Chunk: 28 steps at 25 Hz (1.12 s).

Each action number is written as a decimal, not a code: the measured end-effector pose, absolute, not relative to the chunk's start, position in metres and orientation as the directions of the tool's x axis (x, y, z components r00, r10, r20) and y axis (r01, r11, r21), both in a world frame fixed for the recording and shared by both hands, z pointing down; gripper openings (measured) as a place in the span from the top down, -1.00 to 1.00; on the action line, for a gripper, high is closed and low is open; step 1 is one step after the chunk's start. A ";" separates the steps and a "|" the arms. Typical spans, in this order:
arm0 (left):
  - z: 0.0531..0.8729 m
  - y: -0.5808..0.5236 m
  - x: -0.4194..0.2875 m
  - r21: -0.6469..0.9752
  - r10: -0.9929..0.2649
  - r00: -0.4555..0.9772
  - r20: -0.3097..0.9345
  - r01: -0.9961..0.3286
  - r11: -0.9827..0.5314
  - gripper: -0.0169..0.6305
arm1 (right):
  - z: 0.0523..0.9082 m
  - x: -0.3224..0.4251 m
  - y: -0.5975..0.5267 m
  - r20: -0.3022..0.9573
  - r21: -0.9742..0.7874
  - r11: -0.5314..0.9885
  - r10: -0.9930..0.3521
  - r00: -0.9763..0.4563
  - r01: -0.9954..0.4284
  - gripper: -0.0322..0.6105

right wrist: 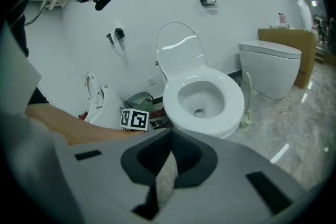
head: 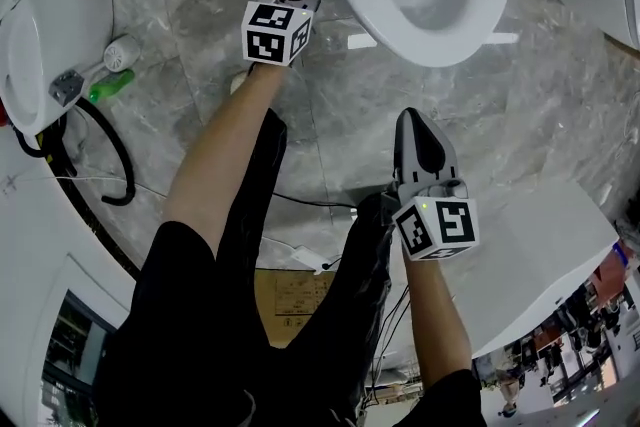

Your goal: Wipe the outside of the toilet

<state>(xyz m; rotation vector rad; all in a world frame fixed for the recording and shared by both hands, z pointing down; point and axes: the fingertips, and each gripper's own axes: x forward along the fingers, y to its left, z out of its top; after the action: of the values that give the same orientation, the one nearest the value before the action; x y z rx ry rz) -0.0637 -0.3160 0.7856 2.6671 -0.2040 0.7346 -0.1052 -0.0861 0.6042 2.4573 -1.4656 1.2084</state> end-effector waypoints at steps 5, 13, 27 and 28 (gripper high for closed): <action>0.782 -0.293 -0.074 0.324 -0.109 0.846 0.521 -0.315 -0.892 0.63 | 0.597 -0.099 -0.052 0.622 -0.346 -0.565 -0.736 0.267 -0.749 0.89; 0.781 -0.248 -0.085 0.326 -0.198 0.818 0.540 -0.420 -0.847 0.63 | 0.586 -0.086 0.018 0.621 -0.340 -0.563 -0.736 0.270 -0.753 0.89; 0.785 -0.159 -0.088 0.322 -0.232 0.806 0.545 -0.457 -0.829 0.63 | 0.582 -0.074 0.087 0.583 -0.348 -0.507 -0.776 0.241 -0.789 0.89; 0.785 -0.154 -0.088 0.322 -0.236 0.804 0.546 -0.461 -0.827 0.62 | 0.582 -0.072 0.092 0.583 -0.344 -0.502 -0.777 0.238 -0.793 0.89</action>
<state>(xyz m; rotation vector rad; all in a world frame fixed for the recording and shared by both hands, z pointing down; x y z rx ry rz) -0.0878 -0.1537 0.7852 2.5442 -0.5206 0.6888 -0.0719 0.0924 0.5820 2.4536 -1.5559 1.1330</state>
